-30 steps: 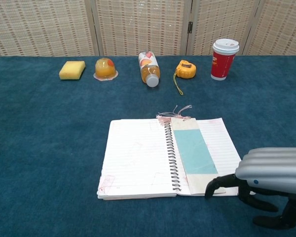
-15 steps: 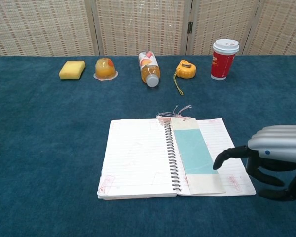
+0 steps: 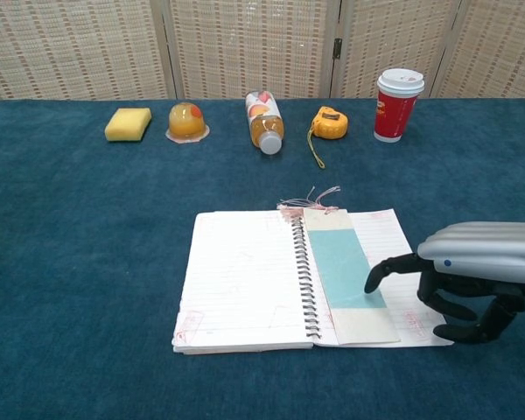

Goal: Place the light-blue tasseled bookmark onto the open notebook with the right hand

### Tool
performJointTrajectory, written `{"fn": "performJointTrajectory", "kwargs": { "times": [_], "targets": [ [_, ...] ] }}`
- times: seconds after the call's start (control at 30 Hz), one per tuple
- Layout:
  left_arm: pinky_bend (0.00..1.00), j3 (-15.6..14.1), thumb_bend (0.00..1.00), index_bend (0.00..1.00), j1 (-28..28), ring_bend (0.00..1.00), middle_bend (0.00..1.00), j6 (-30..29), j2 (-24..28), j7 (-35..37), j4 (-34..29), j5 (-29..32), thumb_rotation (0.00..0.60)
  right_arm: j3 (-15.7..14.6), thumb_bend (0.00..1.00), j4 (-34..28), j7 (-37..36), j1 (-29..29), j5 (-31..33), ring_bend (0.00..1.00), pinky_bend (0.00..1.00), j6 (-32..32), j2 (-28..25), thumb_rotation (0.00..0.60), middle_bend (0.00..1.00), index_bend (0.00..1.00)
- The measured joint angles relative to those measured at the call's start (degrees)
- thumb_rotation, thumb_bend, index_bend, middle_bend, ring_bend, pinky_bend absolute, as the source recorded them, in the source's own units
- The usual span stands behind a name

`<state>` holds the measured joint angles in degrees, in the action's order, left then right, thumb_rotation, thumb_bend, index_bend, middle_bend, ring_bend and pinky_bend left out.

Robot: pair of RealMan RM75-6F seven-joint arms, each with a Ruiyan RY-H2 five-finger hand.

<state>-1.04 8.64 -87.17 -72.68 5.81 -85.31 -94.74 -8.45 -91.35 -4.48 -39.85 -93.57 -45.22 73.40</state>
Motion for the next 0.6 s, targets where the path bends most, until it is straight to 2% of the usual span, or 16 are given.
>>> {"fn": "performJointTrajectory", "kwargs": {
  "times": [0.6],
  "targets": [
    [0.05,0.0,0.14,0.14,0.0,0.03,0.12,0.1,0.0,0.1,0.0,0.0,0.600,-0.6,0.44,-0.7,1.5,0.1,0.2,0.88,0.93,0.7,0.5,0.600,0.79,0.21]
  ]
}}
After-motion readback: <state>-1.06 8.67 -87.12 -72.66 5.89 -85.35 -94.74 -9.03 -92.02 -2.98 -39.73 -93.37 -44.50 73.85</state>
